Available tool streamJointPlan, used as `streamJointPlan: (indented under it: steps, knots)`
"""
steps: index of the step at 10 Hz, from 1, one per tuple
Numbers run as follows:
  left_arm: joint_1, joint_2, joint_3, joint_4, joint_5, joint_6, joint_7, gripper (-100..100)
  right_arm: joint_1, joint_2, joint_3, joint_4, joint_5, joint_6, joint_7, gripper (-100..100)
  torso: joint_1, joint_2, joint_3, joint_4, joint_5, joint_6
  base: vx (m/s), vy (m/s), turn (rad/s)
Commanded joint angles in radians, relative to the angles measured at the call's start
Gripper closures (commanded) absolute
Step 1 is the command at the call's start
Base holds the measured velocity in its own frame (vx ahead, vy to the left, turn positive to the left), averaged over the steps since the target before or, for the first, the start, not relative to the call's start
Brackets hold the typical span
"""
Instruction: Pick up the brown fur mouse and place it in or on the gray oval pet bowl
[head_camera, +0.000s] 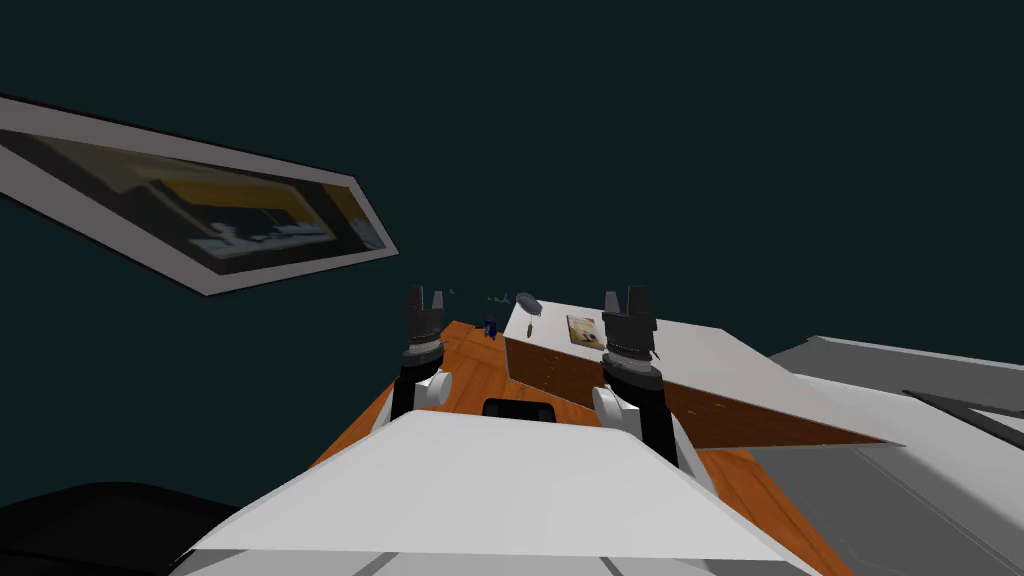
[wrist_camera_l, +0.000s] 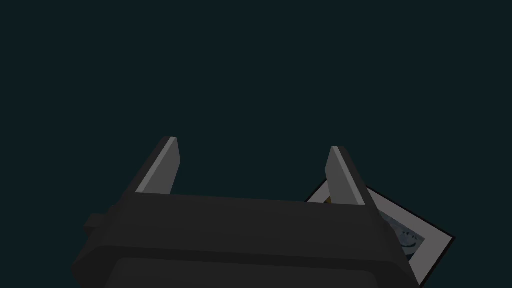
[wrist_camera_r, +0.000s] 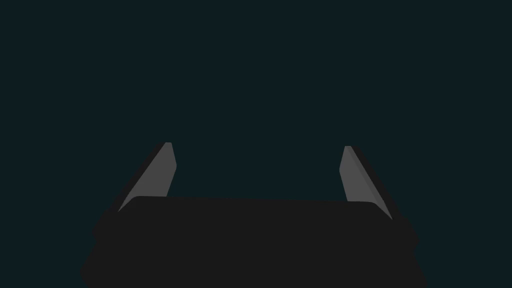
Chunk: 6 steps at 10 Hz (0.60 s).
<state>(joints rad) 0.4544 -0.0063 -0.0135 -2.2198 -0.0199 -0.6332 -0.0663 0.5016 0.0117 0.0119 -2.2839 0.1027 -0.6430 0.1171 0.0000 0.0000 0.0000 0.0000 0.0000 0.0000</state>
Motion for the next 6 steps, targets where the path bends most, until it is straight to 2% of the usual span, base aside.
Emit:
streamJointPlan:
  steps: [1,3,6]
  knots:
    - [0.0,0.0,0.0,0.0,0.0,0.0,0.0,0,-0.004,-0.033,0.004,0.004,0.018,0.001,-0.006,-100,0.0,0.0,0.0,0.0,0.0,0.0,-0.006,-0.002,0.066]
    - [0.0,0.0,0.0,0.0,0.0,0.0,0.0,0,-0.014,-0.083,0.014,0.015,0.061,0.003,-0.021,-100,-0.001,0.001,0.0,0.0,0.0,0.0,-0.02,-0.013,0.115]
    - [0.0,0.0,0.0,0.0,0.0,0.0,0.0,0,-0.038,-0.166,0.039,0.038,0.154,0.008,-0.057,-100,-0.002,0.002,0.001,0.0,0.0,0.0,-0.035,-0.024,0.157]
